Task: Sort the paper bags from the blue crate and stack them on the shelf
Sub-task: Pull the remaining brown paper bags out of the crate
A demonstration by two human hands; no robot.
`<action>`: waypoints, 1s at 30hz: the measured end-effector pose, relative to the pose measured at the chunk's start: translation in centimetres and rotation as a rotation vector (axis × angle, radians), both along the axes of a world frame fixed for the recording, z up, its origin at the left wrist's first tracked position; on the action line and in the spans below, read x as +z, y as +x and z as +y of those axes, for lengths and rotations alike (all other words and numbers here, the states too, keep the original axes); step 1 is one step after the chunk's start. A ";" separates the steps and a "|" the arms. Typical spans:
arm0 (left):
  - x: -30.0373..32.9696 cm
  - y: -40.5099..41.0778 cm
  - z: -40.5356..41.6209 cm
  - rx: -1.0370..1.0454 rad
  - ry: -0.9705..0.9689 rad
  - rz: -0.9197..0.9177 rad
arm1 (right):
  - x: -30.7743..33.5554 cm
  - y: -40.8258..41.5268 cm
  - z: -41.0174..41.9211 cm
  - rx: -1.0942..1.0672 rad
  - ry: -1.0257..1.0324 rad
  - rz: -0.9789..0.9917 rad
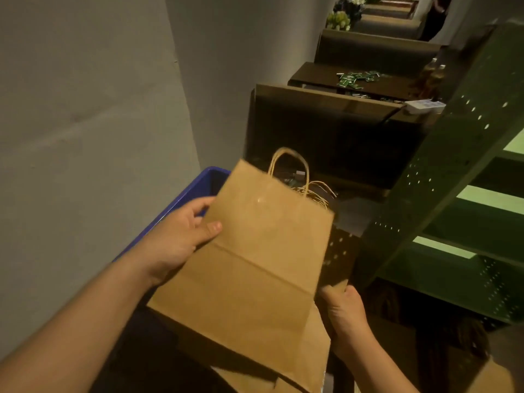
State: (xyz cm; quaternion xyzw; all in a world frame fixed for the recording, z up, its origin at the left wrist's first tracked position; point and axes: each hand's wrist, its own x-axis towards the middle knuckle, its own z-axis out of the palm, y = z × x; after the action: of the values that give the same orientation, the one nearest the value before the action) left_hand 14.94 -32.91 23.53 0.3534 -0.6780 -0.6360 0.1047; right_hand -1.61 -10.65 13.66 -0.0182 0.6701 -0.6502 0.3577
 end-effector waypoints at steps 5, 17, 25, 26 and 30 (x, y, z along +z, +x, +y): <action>-4.7 -0.2 -0.3 -0.015 -0.200 -0.251 | 0.0 -0.2 0.7 0.006 -0.044 -0.046; -9.4 -2.2 2.6 -0.118 0.242 -0.302 | 1.0 -0.6 0.4 0.011 -0.058 -0.088; -9.3 -2.5 1.9 0.006 0.452 -0.163 | 2.3 -1.0 0.8 0.190 0.110 0.009; -9.3 -2.5 2.0 0.024 0.521 -0.124 | 2.3 -1.1 0.7 0.200 0.117 -0.007; -9.3 -2.4 1.5 0.031 0.663 -0.014 | 3.0 -1.4 1.0 0.264 0.225 0.074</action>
State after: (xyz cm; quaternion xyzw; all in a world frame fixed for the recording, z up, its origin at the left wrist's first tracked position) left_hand 12.56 -31.46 14.20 0.3829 -0.4292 -0.8179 -0.0113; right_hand -3.03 -9.69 16.63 -0.0897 0.7430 -0.5175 0.4148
